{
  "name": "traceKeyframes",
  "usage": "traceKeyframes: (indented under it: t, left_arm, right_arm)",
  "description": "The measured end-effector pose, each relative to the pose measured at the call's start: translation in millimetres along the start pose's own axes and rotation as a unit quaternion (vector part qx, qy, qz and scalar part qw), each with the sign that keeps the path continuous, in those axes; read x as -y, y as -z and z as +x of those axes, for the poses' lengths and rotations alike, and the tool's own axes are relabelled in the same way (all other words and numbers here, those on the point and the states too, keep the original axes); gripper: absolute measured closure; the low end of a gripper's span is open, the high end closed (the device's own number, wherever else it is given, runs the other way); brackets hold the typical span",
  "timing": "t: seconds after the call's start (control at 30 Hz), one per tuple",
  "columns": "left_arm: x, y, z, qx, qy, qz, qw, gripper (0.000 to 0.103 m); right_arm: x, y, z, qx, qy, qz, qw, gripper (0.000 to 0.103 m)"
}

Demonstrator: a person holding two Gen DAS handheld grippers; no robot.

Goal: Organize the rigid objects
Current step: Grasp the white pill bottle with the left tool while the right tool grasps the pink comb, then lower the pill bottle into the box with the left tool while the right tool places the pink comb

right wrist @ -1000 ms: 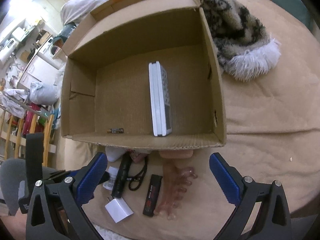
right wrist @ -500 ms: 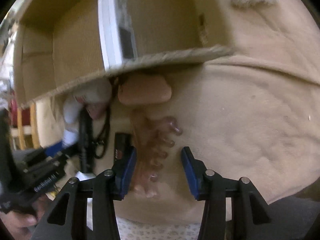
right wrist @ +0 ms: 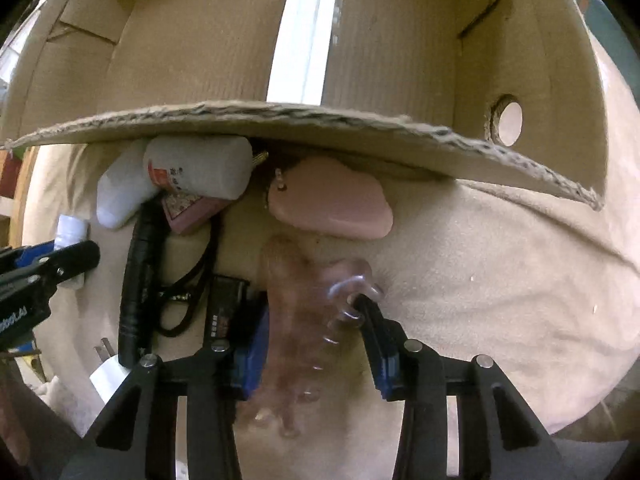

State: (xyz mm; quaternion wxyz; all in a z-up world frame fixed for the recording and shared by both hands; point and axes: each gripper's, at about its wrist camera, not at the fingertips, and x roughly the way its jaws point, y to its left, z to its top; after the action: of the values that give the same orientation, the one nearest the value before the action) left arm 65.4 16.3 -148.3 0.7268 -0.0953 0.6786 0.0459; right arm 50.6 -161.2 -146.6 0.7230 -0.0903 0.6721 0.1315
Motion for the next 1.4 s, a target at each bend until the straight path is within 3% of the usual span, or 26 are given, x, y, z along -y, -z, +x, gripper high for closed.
traceKeyframes:
  t: [0.3, 0.63, 0.87, 1.03, 1.1, 1.4]
  left_arm:
    - [-8.0, 9.6, -4.2, 0.014, -0.001, -0.006, 0.9999, 0.079]
    - [-18.5, 34.6, -41.4, 0.059, 0.000, -0.018, 0.9981, 0.079]
    - [-23.9, 52.3, -70.9, 0.093, 0.000, -0.040, 0.9949, 0.079]
    - [-19.8, 57.3, -118.3, 0.163, -0.014, -0.036, 0.9858, 0.079]
    - [-18.2, 53.0, -137.1, 0.191, -0.015, -0.033, 0.9809, 0.079]
    - [-9.0, 19.4, -178.5, 0.238, 0.012, -0.035, 0.9707, 0.079]
  right_arm:
    - [18.4, 16.5, -15.5, 0.025, -0.020, 0.006, 0.999, 0.059]
    - [17.2, 45.1, -73.9, 0.115, -0.047, 0.031, 0.992, 0.059]
    - [12.4, 61.3, -128.6, 0.216, -0.043, 0.018, 0.975, 0.059]
    - [23.9, 54.8, -159.3, 0.278, -0.066, 0.023, 0.958, 0.059]
    - [23.1, 55.6, -171.8, 0.298, -0.072, 0.024, 0.952, 0.059]
    - [37.0, 24.8, -209.7, 0.362, -0.086, 0.027, 0.928, 0.059]
